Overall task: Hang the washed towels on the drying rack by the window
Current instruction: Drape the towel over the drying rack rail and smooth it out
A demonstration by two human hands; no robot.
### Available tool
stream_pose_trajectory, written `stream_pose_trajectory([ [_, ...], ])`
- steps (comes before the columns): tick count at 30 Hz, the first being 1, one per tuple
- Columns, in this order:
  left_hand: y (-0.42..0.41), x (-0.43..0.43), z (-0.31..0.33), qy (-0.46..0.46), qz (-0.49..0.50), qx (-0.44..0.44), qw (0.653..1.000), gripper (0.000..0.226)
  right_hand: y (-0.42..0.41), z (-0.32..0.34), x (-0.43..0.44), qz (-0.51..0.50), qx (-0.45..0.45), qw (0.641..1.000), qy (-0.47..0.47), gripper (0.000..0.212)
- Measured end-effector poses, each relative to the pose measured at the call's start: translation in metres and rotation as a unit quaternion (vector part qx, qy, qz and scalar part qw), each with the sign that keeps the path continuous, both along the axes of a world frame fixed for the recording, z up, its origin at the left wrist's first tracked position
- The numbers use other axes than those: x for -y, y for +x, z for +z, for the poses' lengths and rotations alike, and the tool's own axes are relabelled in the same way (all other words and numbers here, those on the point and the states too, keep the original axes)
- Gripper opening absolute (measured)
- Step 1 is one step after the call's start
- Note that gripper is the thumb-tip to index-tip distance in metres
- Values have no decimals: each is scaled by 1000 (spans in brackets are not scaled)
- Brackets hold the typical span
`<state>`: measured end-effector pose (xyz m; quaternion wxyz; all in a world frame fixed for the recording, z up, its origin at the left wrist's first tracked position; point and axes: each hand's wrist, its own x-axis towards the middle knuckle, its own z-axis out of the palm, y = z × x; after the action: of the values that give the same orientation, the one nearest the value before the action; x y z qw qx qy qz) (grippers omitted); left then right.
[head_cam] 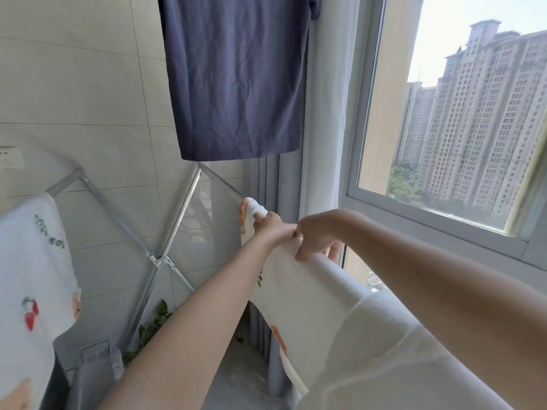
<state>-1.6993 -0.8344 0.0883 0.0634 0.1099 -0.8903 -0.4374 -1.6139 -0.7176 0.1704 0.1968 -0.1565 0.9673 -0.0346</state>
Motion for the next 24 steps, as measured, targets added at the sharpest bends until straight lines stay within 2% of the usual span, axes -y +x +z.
stream_pose_trajectory([
  [6,-17,28,1,-21,2,-33,999,62,-16,-9,22,13,-88,996,22,58],
  [12,-53,60,-1,11,-1,-34,999,70,-51,-17,52,22,-136,991,2,56],
  [14,-66,69,0,26,12,-30,999,72,-62,-20,58,18,-147,989,-27,57],
  [19,-94,87,4,20,25,-28,999,62,-92,-31,67,-16,-161,980,-120,59],
  [24,-110,97,2,8,31,-28,999,62,-108,-29,82,-27,-174,979,-99,50],
])
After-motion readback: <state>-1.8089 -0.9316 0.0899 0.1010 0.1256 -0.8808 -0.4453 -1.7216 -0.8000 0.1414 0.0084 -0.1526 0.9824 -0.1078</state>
